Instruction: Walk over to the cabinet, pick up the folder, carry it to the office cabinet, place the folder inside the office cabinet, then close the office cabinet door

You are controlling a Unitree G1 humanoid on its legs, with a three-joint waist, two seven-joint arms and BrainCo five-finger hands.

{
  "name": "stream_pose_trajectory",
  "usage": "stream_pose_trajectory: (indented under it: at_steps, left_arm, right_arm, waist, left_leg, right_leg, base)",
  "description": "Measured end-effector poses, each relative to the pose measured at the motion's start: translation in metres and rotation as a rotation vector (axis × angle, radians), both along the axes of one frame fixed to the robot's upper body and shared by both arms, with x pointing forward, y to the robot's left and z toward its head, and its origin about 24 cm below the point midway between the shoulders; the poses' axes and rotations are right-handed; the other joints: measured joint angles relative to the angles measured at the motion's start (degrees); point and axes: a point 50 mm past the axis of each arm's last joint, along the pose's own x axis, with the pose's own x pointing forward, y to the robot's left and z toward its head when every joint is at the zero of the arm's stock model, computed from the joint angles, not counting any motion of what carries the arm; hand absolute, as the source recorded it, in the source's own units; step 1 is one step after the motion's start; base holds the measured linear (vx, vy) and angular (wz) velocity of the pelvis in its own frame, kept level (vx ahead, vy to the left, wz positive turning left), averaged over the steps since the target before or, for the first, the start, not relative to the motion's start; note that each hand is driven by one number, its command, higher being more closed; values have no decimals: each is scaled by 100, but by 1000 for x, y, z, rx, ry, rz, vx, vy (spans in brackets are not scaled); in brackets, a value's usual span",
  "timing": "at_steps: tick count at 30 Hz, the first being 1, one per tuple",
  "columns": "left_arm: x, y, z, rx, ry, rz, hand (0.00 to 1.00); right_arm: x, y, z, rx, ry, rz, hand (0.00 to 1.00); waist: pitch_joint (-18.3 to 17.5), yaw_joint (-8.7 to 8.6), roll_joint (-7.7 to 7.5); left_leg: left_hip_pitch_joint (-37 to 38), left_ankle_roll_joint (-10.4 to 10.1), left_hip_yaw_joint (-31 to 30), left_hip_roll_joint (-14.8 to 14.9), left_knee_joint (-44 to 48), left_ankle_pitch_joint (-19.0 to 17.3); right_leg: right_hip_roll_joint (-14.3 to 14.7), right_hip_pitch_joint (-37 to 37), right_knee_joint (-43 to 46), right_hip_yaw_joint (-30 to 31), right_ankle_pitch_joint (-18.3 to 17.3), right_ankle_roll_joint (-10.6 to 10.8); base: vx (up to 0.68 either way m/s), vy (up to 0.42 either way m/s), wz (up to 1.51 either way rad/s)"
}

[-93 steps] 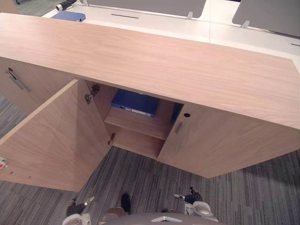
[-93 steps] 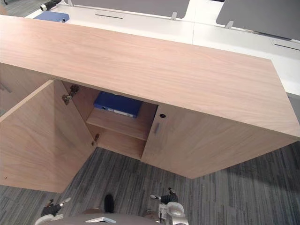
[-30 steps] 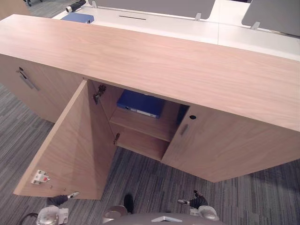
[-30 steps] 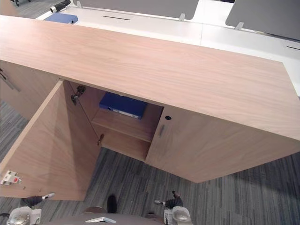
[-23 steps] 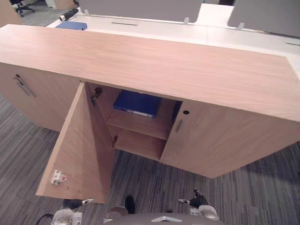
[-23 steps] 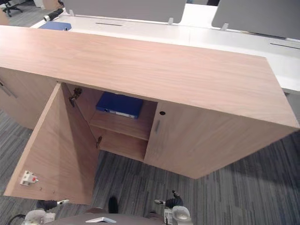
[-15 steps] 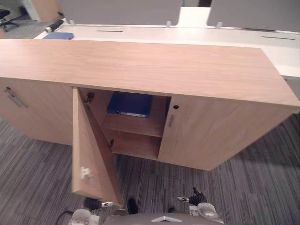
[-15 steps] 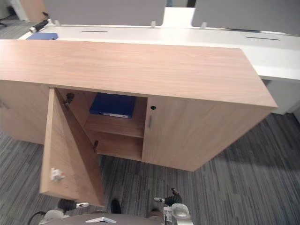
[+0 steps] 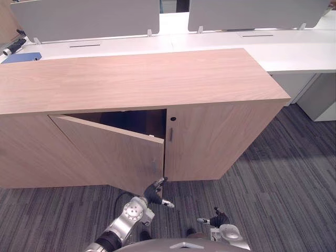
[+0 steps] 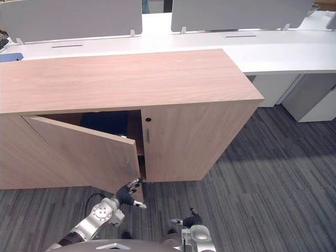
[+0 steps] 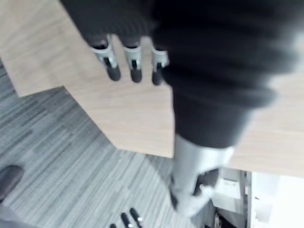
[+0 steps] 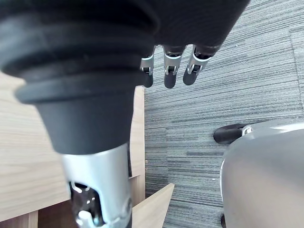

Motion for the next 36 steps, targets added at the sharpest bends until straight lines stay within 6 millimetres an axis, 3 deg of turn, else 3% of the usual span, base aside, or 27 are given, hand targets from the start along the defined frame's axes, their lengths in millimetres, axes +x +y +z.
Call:
stream_pose_trajectory:
  at_steps: [7,14,18,26,36]
  left_arm:
    - [10,2,9,-24,-45,20,0]
    - [5,46,-10,48,33,205,0]
    - [-13,81,-26,113,117,344,0]
    - [-59,122,-55,200,321,522,0]
    - [-91,147,-66,260,431,689,0]
  right_arm:
    - [-2,0,-2,2,20,-4,0]
    - [-7,-2,-6,9,47,-33,0]
    - [-14,-4,-8,9,71,-50,0]
    - [-26,-6,-13,18,122,-85,0]
    - [-28,-8,-13,22,124,-104,0]
  waist:
    - [-8,-7,8]
    - [45,27,-120]
    - [43,49,-130]
    - [-7,186,-282]
    - [33,232,-285]
  left_leg:
    - [85,-13,-59,14,1,-27]
    - [231,-23,-219,77,-1,-34]
    - [263,-26,-347,81,-2,-32]
    - [251,-79,-446,85,-2,-71]
    - [309,-74,-455,86,-2,-78]
  right_leg:
    - [13,217,-214,-105,146,237]
    - [73,503,-332,-342,115,189]
    - [75,589,-321,-481,52,168]
    - [57,608,-317,-578,-11,178]
    - [62,704,-339,-595,-9,179]
  base:
    - [99,-49,2]
    - [36,-52,12]
    - [-21,-45,15]
    - [-12,-21,6]
    - [-1,-13,0]
